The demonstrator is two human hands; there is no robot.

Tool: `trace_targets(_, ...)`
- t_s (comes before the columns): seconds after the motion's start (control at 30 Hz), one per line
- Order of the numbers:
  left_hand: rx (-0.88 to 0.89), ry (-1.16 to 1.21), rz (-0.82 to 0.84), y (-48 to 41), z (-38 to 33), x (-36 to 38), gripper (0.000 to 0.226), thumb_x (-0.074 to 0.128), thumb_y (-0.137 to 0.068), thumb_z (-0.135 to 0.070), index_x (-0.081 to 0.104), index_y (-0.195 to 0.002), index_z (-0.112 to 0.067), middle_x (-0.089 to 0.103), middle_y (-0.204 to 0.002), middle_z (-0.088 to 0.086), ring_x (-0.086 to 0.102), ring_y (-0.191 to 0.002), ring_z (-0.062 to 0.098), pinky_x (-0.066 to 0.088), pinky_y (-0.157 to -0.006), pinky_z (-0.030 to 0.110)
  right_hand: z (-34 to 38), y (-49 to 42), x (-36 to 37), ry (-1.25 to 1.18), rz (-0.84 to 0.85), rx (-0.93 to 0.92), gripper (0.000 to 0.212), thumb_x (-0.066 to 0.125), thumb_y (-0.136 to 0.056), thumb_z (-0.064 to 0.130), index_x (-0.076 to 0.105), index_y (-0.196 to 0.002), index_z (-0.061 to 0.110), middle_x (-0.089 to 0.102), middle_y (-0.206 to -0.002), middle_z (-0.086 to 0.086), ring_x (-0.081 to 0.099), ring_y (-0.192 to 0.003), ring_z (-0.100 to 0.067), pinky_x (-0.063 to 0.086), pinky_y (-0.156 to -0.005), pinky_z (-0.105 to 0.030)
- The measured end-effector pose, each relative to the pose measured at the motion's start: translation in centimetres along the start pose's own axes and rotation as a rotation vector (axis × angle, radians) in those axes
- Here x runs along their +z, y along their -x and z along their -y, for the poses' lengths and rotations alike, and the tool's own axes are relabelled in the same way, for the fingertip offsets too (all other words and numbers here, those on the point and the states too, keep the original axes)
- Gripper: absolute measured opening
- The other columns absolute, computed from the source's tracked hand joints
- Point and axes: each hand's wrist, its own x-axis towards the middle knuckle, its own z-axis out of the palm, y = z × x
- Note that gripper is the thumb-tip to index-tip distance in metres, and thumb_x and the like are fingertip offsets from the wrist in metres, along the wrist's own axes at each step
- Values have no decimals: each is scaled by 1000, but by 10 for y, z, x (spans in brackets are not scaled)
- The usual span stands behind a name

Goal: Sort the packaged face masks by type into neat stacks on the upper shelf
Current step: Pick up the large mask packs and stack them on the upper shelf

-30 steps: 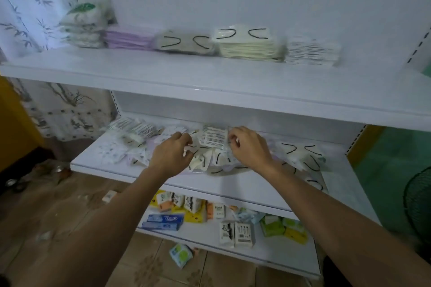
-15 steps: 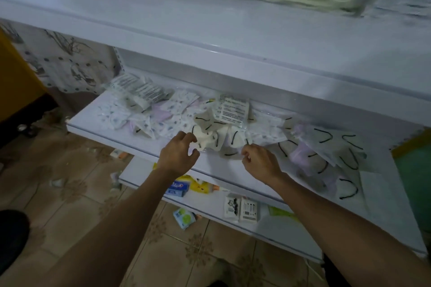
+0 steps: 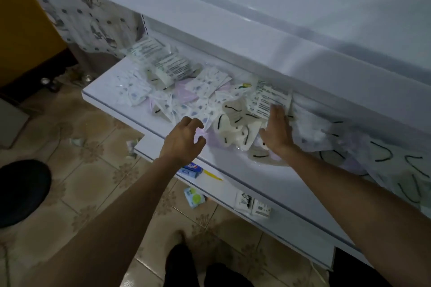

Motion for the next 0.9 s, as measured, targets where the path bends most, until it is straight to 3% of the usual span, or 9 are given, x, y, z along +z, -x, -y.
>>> trace_targets(0.13, 12, 12, 4, -23, 10, -4, 30, 59, -86, -17, 57, -114, -10, 54, -115, 12, 59, -100, 31, 49, -78, 43, 5, -37, 0, 153, 48, 84, 80, 63, -88, 26, 14, -149, 10, 13, -155, -17, 15, -142, -35, 22, -110, -59)
trace_targets(0.23, 9, 33, 3, -32, 19, 0, 29, 59, -86, -17, 57, -114, -10, 55, -115, 11, 60, -98, 30, 49, -78, 41, 3, -52, 6, 254, -18, 123, 52, 55, -93, 25, 36, -140, 11, 38, -144, -15, 35, -131, -35, 30, -104, -46)
trace_targets(0.3, 29, 43, 23, -33, 26, 5, 28, 60, -85, -16, 58, -111, -9, 55, -111, 13, 60, -95, 33, 50, -76, 44, -4, -51, 7, 172, -122, 169, 34, 40, -99, 19, 45, -132, 12, 49, -135, -10, 43, -122, -29, 32, -97, -35)
trace_targets(0.47, 12, 134, 127, -24, 21, 21, 38, 50, -78, -28, 61, -106, -5, 59, -102, 17, 61, -87, 35, 51, -75, 39, -11, -25, -1, -65, -177, 292, 37, 36, -99, 12, 46, -133, 5, 48, -138, -17, 45, -125, -32, 35, -101, -35)
trace_targets(0.57, -107, 362, 209, -23, 2, 31, 22, 58, -89, -19, 56, -108, -8, 63, -99, 11, 61, -82, 24, 45, -79, 29, 1, -3, -13, -332, -298, 358, 41, 39, -93, 0, 47, -133, 3, 51, -134, -19, 48, -123, -32, 35, -99, -32)
trace_targets(0.73, -389, 779, 379, -35, -34, 43, 28, 51, -94, -29, 48, -116, -10, 59, -103, 16, 57, -69, 14, 44, -67, 29, 21, 40, -40, -579, -369, 409, 49, 35, -91, -4, 40, -138, 6, 55, -128, -21, 53, -116, -33, 42, -91, -33)
trace_targets(0.83, -575, 989, 588, -43, -61, 39, 26, 48, -94, -39, 54, -93, -14, 59, -90, 7, 56, -74, 14, 44, -69, 25, 21, 61, -49, -591, -233, 407, 40, 33, -95, 1, 44, -134, 2, 54, -126, -20, 53, -113, -34, 43, -84, -32)
trace_targets(0.9, -587, 1007, 663, -44, -70, 38, 30, 51, -92, -43, 54, -81, -15, 58, -83, 4, 56, -73, 14, 44, -69, 25, 21, 71, -53, -560, -136, 389, 37, 34, -96, 5, 48, -130, 2, 56, -125, -20, 54, -111, -34, 46, -78, -32)
